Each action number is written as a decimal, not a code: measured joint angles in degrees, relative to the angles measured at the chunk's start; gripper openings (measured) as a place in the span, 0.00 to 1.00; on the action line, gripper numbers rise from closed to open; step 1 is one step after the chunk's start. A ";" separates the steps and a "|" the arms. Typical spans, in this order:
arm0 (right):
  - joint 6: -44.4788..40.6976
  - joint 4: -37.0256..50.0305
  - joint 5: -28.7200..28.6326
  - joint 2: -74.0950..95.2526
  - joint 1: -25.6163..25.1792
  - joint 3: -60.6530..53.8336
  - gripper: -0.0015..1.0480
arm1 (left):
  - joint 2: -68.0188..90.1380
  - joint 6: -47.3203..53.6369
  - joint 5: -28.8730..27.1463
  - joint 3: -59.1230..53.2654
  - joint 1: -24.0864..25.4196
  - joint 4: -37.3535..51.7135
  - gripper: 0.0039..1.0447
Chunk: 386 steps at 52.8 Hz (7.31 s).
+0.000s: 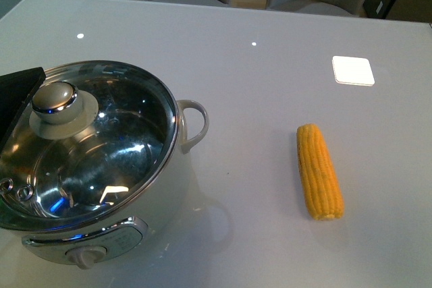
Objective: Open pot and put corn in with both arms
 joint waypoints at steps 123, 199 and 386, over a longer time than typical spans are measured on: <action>0.00 0.00 0.02 0.00 0.00 0.00 0.92 | 9.70 10.14 -9.25 4.55 -9.57 -1.44 0.43; 0.00 0.00 0.02 0.00 0.00 0.00 0.92 | 14.75 8.92 -16.66 27.76 28.06 -11.58 0.42; 0.00 0.00 0.02 0.00 0.00 0.00 0.92 | -23.02 -9.49 3.48 2.45 33.86 -15.43 0.94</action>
